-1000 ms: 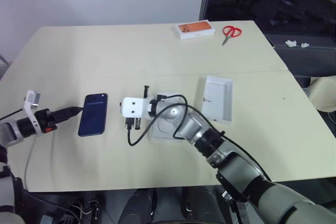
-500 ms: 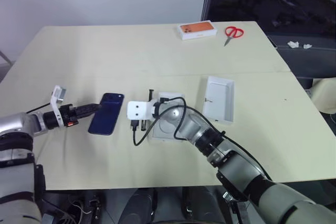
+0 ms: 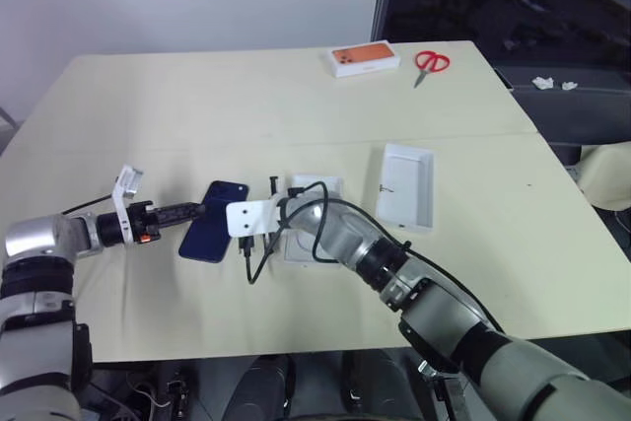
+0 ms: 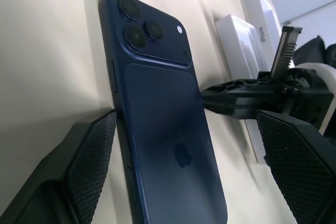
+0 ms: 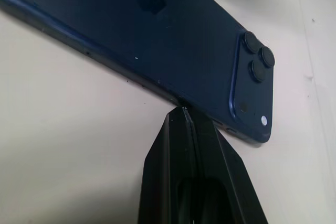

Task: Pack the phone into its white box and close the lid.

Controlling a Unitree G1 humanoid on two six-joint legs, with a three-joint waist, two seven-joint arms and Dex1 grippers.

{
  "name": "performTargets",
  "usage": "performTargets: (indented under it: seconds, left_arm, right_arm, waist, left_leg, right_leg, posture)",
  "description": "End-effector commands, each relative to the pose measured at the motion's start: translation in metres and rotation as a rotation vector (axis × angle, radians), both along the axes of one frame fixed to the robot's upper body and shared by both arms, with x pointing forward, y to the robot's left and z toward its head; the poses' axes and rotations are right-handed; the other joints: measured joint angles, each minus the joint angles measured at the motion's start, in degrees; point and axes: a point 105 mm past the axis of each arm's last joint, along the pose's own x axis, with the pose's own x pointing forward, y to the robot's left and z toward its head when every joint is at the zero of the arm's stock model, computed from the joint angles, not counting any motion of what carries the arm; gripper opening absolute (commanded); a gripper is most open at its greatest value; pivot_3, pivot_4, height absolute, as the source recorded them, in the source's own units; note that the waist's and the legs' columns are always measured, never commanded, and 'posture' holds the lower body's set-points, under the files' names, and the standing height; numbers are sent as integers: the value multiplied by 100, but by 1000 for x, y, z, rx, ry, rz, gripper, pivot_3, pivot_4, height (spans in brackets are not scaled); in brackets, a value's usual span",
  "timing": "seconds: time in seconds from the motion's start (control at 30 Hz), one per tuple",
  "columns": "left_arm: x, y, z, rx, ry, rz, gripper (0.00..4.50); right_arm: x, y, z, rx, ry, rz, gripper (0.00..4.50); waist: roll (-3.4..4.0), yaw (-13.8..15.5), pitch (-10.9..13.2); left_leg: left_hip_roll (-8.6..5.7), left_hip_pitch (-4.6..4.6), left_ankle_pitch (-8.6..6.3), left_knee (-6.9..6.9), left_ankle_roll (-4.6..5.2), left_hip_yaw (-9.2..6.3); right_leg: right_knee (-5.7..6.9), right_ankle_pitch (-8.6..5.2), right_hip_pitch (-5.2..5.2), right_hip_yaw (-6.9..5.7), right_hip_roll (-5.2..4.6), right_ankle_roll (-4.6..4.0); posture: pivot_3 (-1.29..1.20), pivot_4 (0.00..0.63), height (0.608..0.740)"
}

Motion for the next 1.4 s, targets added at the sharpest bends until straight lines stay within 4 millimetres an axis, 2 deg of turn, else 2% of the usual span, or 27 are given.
performTargets:
  seconds: [0.03,0.1,0.23,0.37,0.57,0.67,0.83,0.97,1.13,1.23,1.4]
  left_arm:
    - [-7,-21,-16,-68,90,-41,4417]
    - [-4,-26,-14,-97,79,-31,4417]
    - [2,-37,18,-223,20,-35,4417]
    - [-1,-39,22,-241,30,-36,4417]
    - [-15,-39,-7,-109,109,-51,4417]
    - [-11,-39,9,-171,58,-41,4417]
    - [-12,-33,-4,-69,69,-8,4417]
    - [-18,-27,-5,-59,75,5,4417]
    - [-18,-15,-5,5,60,44,4417]
    - [-20,-8,-2,8,59,68,4417]
    - [-23,-20,-9,8,76,37,4417]
  right_arm:
    - [-7,15,-1,-3,3,33,0]
    - [-7,13,-3,-3,12,27,0]
    - [-6,5,-8,-13,20,22,0]
    - [-3,2,-8,-15,13,8,0]
    - [0,2,-4,0,0,1,0]
    - [0,1,-4,0,-7,0,0]
    - [1,-2,-3,-8,-16,3,0]
    - [-4,-7,1,-29,4,40,0]
    - [-6,-17,18,-34,39,56,0]
    - [-4,-26,18,-76,17,64,0]
    - [-14,-18,7,-76,40,86,0]
  waist:
    - [4,-29,-7]
    - [9,-39,-9]
    - [10,-15,-11]
    - [10,12,-11]
    - [10,38,-11]
    - [11,61,-10]
    - [11,80,-10]
    - [11,79,-10]
    - [12,69,-9]
    - [11,64,-8]
    - [11,37,-8]
  left_leg:
    - [0,5,0,-1,0,0]
    - [1,22,-12,-7,20,0]
    - [0,43,-16,-10,27,-2]
    - [-2,42,-16,-8,27,-4]
    - [-1,45,-16,-9,26,-5]
    - [-1,57,-17,-13,26,-6]
    - [-1,57,-17,-13,26,-6]
    - [0,58,-17,-15,26,-6]
    - [0,54,-17,-18,27,-5]
    - [3,53,-17,-20,27,-6]
    - [6,54,-16,-32,24,-5]
  right_leg:
    - [0,0,2,0,0,0]
    - [-2,0,4,0,0,0]
    - [-4,-1,17,0,0,0]
    - [-4,-1,18,-1,-2,0]
    - [-3,-1,20,0,-2,0]
    - [-6,-1,31,0,-2,-1]
    - [-6,-1,32,0,-2,-1]
    - [-8,-1,31,0,-2,-1]
    - [-14,-1,28,0,-2,-1]
    - [-14,-1,26,0,0,-1]
    - [-16,-1,22,1,0,-1]
  posture:
    - [0,150,740]
    - [0,150,740]
    - [0,150,740]
    - [0,150,740]
    - [0,150,740]
    - [0,150,740]
    - [0,150,740]
    - [0,150,740]
    - [0,150,740]
    - [0,150,740]
    - [0,150,740]
